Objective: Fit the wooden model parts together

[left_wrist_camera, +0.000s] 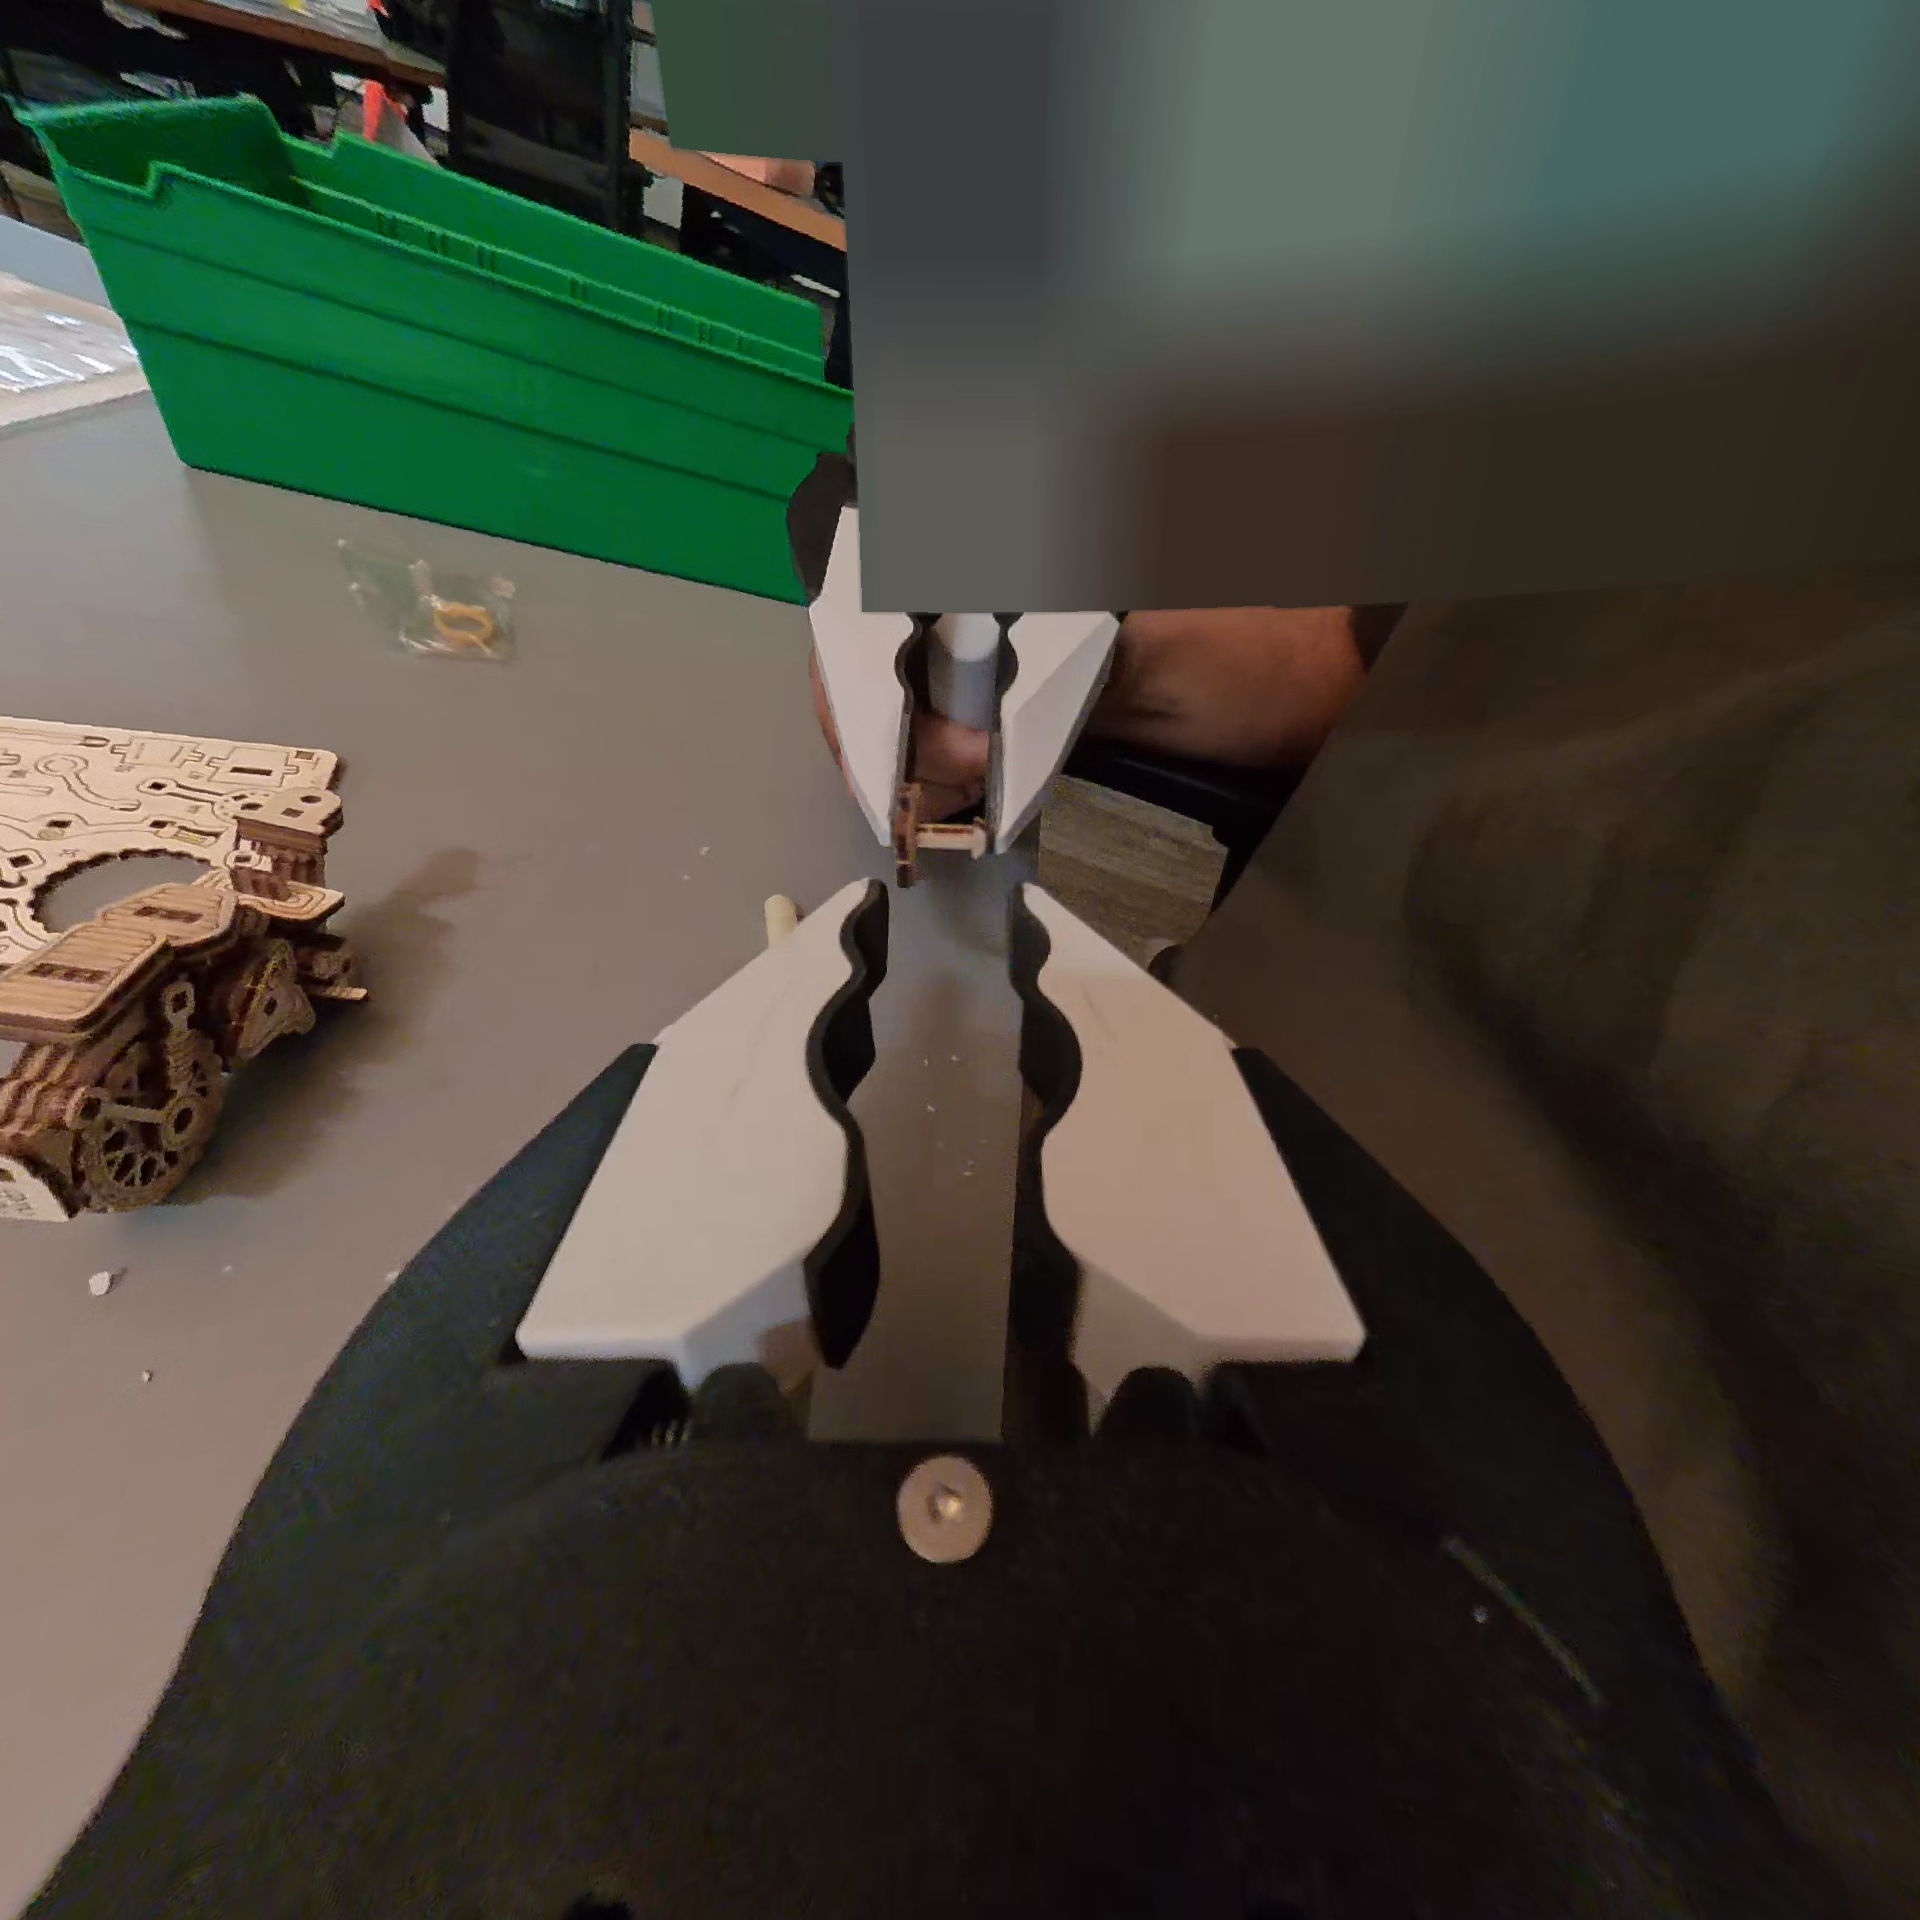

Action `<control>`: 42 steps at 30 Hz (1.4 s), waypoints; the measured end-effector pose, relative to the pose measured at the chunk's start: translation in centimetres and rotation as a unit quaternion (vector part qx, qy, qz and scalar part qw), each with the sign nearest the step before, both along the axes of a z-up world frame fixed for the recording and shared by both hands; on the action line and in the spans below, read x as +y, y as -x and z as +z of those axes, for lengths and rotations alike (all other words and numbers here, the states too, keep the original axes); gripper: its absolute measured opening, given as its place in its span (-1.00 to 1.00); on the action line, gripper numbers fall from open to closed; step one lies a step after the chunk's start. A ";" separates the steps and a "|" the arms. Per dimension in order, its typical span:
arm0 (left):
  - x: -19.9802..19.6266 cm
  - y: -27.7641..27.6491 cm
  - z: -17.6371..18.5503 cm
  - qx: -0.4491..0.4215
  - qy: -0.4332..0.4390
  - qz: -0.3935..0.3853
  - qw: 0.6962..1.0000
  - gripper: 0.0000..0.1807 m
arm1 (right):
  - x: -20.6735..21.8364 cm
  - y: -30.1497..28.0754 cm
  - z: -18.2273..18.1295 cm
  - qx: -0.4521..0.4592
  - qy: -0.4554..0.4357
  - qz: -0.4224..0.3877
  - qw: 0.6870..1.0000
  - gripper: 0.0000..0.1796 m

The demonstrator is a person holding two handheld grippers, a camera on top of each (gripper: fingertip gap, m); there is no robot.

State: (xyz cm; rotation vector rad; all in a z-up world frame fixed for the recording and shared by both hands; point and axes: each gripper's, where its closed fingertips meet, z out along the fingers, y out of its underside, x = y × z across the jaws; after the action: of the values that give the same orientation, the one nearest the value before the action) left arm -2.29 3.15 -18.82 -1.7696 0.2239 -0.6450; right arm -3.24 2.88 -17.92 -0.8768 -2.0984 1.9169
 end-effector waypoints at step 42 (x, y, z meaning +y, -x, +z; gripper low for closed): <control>-0.1 -0.5 3.3 0.079 -0.119 0.065 0.988 -0.96 | -0.7 -1.4 2.7 0.170 -0.067 -0.013 0.983 -0.85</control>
State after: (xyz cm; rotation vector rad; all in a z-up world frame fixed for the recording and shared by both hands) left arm -1.82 3.00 -15.49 -1.5906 0.2797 -0.3691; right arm -1.89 2.19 -15.25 -0.5032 -1.9697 1.7429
